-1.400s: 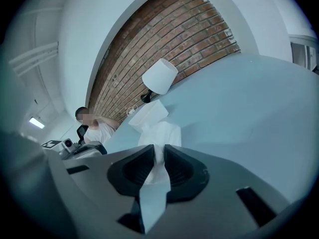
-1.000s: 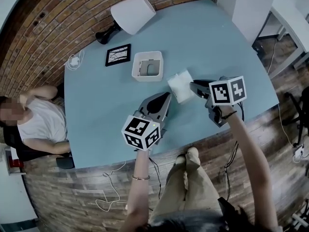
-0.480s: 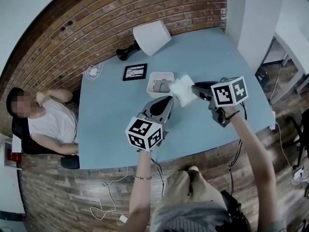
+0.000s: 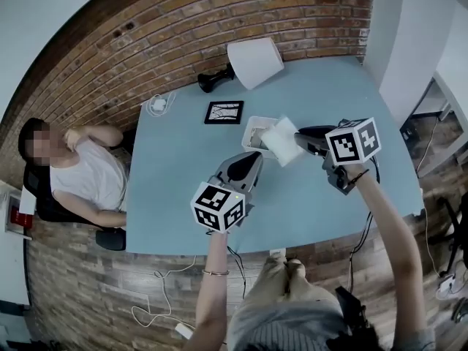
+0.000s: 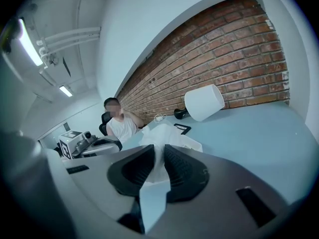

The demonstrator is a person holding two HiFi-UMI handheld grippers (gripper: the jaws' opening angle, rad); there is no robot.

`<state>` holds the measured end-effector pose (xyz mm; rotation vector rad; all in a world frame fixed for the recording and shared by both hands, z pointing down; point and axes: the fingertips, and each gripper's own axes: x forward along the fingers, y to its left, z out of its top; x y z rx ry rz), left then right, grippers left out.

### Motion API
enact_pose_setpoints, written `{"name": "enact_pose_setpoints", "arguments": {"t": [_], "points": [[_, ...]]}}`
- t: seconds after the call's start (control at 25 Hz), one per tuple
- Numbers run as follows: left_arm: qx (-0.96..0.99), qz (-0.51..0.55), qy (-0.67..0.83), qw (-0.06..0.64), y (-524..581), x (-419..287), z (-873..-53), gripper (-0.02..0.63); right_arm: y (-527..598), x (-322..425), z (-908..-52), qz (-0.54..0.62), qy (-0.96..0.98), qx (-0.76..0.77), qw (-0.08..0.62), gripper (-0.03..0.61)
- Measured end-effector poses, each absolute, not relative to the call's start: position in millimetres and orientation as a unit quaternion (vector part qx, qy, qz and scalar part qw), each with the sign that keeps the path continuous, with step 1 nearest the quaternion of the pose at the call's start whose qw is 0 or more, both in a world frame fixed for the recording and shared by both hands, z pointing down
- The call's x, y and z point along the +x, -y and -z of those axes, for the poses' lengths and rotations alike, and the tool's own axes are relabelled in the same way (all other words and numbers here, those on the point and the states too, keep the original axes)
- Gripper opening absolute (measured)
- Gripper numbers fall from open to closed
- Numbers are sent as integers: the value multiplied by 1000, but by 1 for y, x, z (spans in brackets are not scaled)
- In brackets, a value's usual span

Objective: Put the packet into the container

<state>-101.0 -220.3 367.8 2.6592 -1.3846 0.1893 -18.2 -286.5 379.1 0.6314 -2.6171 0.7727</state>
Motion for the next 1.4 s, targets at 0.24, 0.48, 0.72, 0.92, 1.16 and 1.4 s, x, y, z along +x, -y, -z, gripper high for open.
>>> {"name": "enact_pose_setpoints", "arguments": {"t": [0.24, 0.48, 0.72, 0.92, 1.16, 1.4], "points": [[882, -63, 461, 73, 245, -130, -374, 9, 317, -42, -388, -271, 921, 208, 190, 78], [886, -75, 450, 82, 267, -147, -391, 9, 339, -64, -409, -256, 922, 181, 228, 78], [883, -86, 449, 102, 284, -156, -410, 9, 355, -87, -421, -234, 928, 122, 262, 78], [877, -84, 459, 113, 299, -161, -421, 9, 366, -96, -441, -202, 926, 68, 310, 78], [871, -81, 468, 126, 311, -165, -434, 9, 369, -109, -461, -180, 922, 20, 342, 78], [869, -95, 466, 137, 315, -166, -450, 9, 369, -117, -484, -145, 909, 1, 390, 78]]}}
